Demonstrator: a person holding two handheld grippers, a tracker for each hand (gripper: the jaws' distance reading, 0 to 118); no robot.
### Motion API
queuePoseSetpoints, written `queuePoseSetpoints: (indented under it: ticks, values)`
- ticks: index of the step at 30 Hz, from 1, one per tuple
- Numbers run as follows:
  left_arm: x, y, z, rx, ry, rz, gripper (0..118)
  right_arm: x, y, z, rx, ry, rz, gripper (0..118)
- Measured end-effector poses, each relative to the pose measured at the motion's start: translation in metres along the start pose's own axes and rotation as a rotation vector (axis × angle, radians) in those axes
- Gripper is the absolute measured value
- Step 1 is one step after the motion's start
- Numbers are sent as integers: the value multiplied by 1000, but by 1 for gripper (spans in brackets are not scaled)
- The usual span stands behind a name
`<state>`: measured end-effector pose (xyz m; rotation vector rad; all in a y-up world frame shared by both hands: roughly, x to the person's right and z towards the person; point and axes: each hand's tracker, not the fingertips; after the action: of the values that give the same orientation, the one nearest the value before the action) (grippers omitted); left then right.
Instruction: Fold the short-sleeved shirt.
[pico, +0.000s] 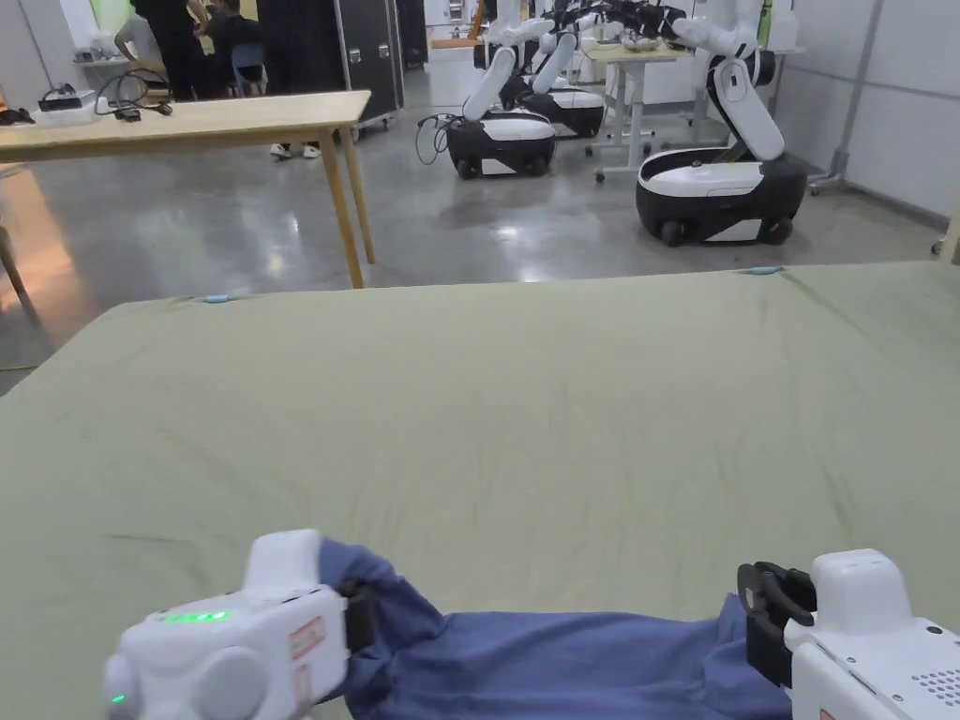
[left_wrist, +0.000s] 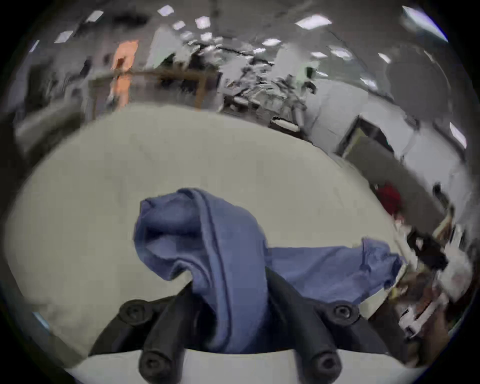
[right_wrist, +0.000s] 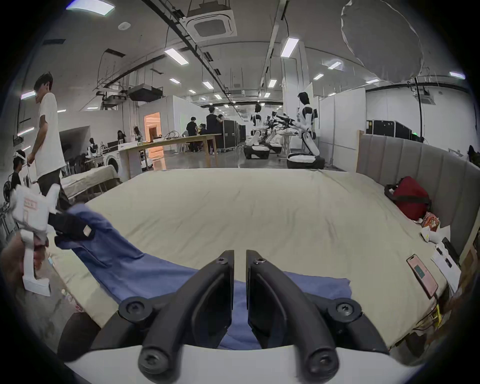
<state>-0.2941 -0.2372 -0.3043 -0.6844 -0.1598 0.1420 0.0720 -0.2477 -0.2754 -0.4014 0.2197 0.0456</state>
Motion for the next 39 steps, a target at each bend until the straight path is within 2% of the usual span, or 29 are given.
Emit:
queuePoseSetpoints:
  ticks: [3,5,8,9,11,12,14,18,20,21,22,23,24,28,35,39]
  values:
    - [85,-2,-26,-16,-27,-185,4,10,-2,6,2,-12,17,11]
    - [135,-17,-59,-93,-19,-340,4,17,-6,11,0,-19,26,11]
    - [171,-44,-101,-146,-15,-379,8,30,-16,17,-13,-14,26,11]
    - [174,-49,-109,-141,15,-386,30,34,-18,18,-17,-15,28,11]
    - [177,-54,-125,-237,-10,-365,104,45,-22,21,-23,-11,15,11]
    - [177,-55,-126,-258,-40,-341,114,49,-23,22,-23,-8,7,11]
    - [173,-44,-105,-172,-108,-278,110,58,-24,23,-23,-4,-6,11]
    - [143,-15,-62,-2,-206,-94,109,69,-26,24,-13,7,-46,11]
    - [117,-4,-62,-65,-168,7,108,73,-29,23,-8,10,-64,11]
    - [106,-3,-65,-74,-163,63,100,75,-31,22,-9,14,-76,11]
    - [98,-6,-69,-80,-147,95,80,77,-32,21,-12,19,-89,11]
    - [93,-11,-74,-97,-135,115,47,77,-34,20,-15,22,-97,11]
    - [92,-17,-79,-120,-124,129,7,78,-35,19,-18,22,-100,11]
    - [108,-51,-103,-202,-264,181,7,85,-40,15,-28,25,-122,11]
    - [183,-69,-128,-188,-325,135,7,95,-44,13,-48,-2,-135,11]
    - [178,-64,-123,-171,-315,121,7,95,-43,14,-49,-12,-135,11]
